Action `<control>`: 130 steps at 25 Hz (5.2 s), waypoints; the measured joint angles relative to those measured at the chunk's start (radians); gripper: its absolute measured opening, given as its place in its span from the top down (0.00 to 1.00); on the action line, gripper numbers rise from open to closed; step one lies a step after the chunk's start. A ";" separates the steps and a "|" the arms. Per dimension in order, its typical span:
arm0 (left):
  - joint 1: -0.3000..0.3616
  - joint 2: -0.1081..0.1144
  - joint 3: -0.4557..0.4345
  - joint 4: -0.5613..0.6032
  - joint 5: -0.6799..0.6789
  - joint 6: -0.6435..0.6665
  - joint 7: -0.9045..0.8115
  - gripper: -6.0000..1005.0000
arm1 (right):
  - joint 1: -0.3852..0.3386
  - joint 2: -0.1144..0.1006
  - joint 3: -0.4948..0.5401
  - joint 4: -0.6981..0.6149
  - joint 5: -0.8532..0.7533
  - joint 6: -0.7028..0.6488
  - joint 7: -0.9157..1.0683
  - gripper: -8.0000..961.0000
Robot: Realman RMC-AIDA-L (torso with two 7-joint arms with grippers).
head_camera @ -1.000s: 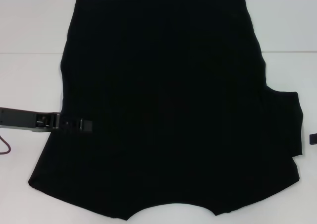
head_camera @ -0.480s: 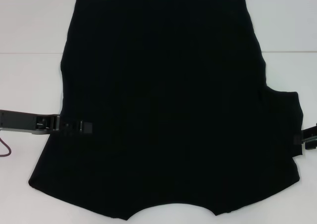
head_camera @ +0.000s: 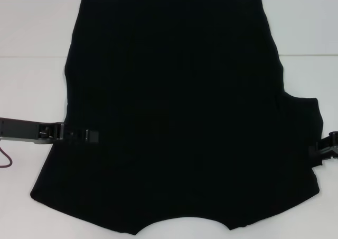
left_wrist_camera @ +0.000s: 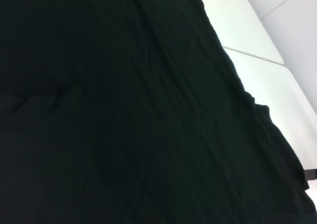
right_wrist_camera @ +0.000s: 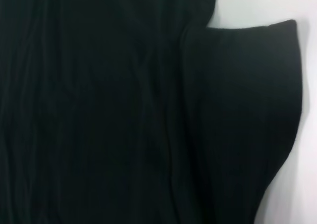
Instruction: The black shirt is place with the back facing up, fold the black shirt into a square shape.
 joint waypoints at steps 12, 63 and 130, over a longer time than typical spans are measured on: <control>0.000 0.000 -0.001 0.000 0.000 -0.003 0.000 0.56 | 0.001 -0.004 -0.005 -0.008 0.000 -0.012 0.003 0.92; 0.016 0.005 -0.031 -0.011 -0.042 -0.043 -0.012 0.56 | 0.020 0.111 -0.344 -0.185 0.249 0.032 -0.545 0.95; 0.086 -0.005 -0.069 0.025 0.276 -0.036 -0.169 0.58 | -0.003 0.012 0.022 -0.142 0.244 -0.033 -0.061 0.27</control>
